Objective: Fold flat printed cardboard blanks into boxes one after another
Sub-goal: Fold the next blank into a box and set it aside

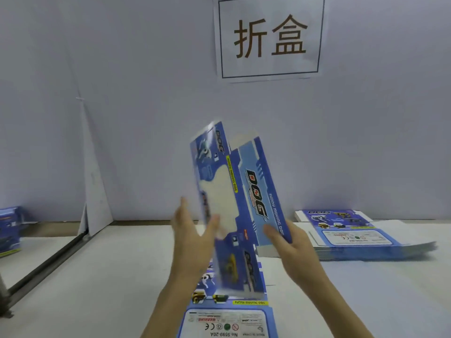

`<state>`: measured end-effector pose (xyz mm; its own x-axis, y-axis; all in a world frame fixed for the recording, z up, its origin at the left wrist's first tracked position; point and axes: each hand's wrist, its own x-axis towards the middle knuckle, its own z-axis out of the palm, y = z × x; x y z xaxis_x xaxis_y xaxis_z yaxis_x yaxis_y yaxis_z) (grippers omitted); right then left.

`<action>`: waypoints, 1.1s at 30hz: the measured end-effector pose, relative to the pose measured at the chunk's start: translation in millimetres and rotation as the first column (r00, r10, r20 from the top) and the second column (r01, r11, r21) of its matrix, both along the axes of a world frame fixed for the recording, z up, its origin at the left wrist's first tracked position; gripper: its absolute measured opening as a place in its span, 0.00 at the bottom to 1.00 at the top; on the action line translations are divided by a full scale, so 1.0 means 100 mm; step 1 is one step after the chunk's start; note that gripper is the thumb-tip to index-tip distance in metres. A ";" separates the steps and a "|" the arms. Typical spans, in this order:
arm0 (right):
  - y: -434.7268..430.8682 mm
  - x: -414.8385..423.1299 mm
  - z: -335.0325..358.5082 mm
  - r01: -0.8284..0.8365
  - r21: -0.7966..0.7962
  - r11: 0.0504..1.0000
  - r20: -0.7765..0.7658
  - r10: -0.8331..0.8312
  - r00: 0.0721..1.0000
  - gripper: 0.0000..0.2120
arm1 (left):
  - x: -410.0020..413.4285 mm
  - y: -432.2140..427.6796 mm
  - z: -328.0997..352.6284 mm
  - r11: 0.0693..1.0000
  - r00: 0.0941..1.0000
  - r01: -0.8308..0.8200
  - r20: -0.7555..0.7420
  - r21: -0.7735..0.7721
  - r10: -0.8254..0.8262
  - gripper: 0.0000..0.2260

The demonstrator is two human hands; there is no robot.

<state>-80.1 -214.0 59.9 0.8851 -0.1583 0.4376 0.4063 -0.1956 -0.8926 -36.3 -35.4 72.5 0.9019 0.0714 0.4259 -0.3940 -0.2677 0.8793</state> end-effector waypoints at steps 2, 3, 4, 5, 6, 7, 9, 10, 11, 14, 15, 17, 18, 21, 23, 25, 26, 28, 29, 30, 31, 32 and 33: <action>0.14 -0.04 0.02 -0.034 -0.213 0.976 0.099 0.056 0.994 0.13 | -0.13 -0.09 0.08 0.918 0.924 0.362 -0.069 -0.165 -0.376 0.31; 0.21 -0.07 0.03 -0.126 -0.315 0.941 0.084 0.160 0.984 0.19 | -0.18 -0.12 0.11 0.852 0.868 0.452 -0.089 -0.264 -0.488 0.31; 0.26 -0.10 0.04 -0.215 -0.399 0.891 0.037 0.250 0.967 0.25 | -0.19 -0.13 0.10 0.823 0.851 0.473 -0.079 -0.315 -0.519 0.29; 0.29 -0.12 0.06 -0.274 -0.436 0.857 -0.006 0.302 0.953 0.27 | -0.20 -0.13 0.11 0.836 0.875 0.437 -0.056 -0.332 -0.480 0.24; 0.29 -0.14 0.09 -0.292 -0.433 0.853 -0.024 0.312 0.950 0.28 | -0.19 -0.11 0.13 0.861 0.917 0.363 -0.027 -0.356 -0.397 0.16; 0.25 -0.15 0.11 -0.258 -0.429 0.866 -0.010 0.281 0.960 0.28 | -0.20 -0.07 0.16 0.868 0.944 0.294 -0.019 -0.400 -0.329 0.10; 0.14 -0.16 0.16 -0.112 -0.488 0.866 0.047 0.154 0.987 0.30 | -0.18 0.06 0.23 0.820 0.944 0.273 -0.024 -0.503 -0.329 0.10; 0.09 -0.16 0.18 -0.067 -0.530 0.845 0.053 0.112 0.992 0.33 | -0.17 0.12 0.25 0.780 0.926 0.303 -0.023 -0.547 -0.376 0.11; 0.04 -0.17 0.21 -0.049 -0.557 0.829 0.047 0.090 0.995 0.37 | -0.19 0.16 0.28 0.752 0.910 0.331 -0.018 -0.570 -0.414 0.12; -0.04 -0.20 0.26 -0.051 -0.602 0.797 0.031 0.087 0.996 0.41 | -0.23 0.21 0.32 0.740 0.884 0.378 -0.020 -0.556 -0.467 0.16; -0.04 -0.21 0.26 -0.039 -0.635 0.772 0.037 0.081 0.996 0.42 | -0.25 0.19 0.33 0.741 0.875 0.395 -0.024 -0.544 -0.484 0.17; -0.01 -0.23 0.26 -0.014 -0.688 0.726 0.050 0.067 0.996 0.42 | -0.27 0.18 0.33 0.735 0.849 0.430 -0.041 -0.525 -0.526 0.19; 0.02 -0.25 0.26 -0.003 -0.699 0.715 0.058 0.060 0.997 0.41 | -0.27 0.19 0.31 0.719 0.832 0.459 -0.032 -0.522 -0.554 0.17; 0.15 -0.29 0.31 0.092 -0.689 0.719 0.166 0.033 0.986 0.36 | -0.34 0.25 0.33 0.635 0.712 0.650 0.044 -0.417 -0.701 0.20; 0.22 -0.30 0.32 0.224 -0.659 0.718 0.310 -0.012 0.951 0.36 | -0.41 0.24 0.36 0.580 0.595 0.794 0.044 -0.181 -0.802 0.23; 0.24 -0.28 0.30 0.383 -0.626 0.679 0.477 -0.055 0.877 0.33 | -0.42 0.14 0.33 0.648 0.649 0.758 0.005 0.068 -0.760 0.27; 0.24 -0.27 0.29 0.454 -0.598 0.661 0.553 -0.070 0.830 0.29 | -0.43 0.07 0.31 0.695 0.701 0.705 0.008 0.143 -0.713 0.32; 0.23 -0.26 0.24 0.558 -0.535 0.634 0.657 -0.103 0.747 0.19 | -0.48 -0.07 0.28 0.746 0.757 0.633 0.038 0.205 -0.653 0.40; 0.20 -0.25 0.23 0.595 -0.509 0.623 0.692 -0.116 0.713 0.15 | -0.50 -0.10 0.27 0.754 0.766 0.620 0.041 0.217 -0.641 0.43; 0.17 -0.24 0.22 0.607 -0.502 0.616 0.708 -0.112 0.698 0.11 | -0.51 -0.12 0.26 0.756 0.773 0.611 0.028 0.233 -0.633 0.44; 0.14 -0.23 0.21 0.607 -0.504 0.614 0.713 -0.102 0.694 0.10 | -0.51 -0.12 0.26 0.758 0.784 0.600 0.002 0.256 -0.621 0.46; 0.11 -0.23 0.20 0.596 -0.514 0.617 0.705 -0.092 0.703 0.17 | -0.50 -0.11 0.26 0.763 0.800 0.580 -0.023 0.285 -0.599 0.47; 0.10 -0.23 0.19 0.570 -0.529 0.628 0.689 -0.074 0.721 0.25 | -0.50 -0.09 0.27 0.772 0.823 0.547 -0.041 0.323 -0.566 0.48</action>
<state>-103.0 -203.6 78.7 0.3759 0.1735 0.9103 0.5325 -0.8443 -0.0590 -86.1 -44.9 99.2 0.7172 -0.5784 0.3886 -0.6038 -0.2374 0.7610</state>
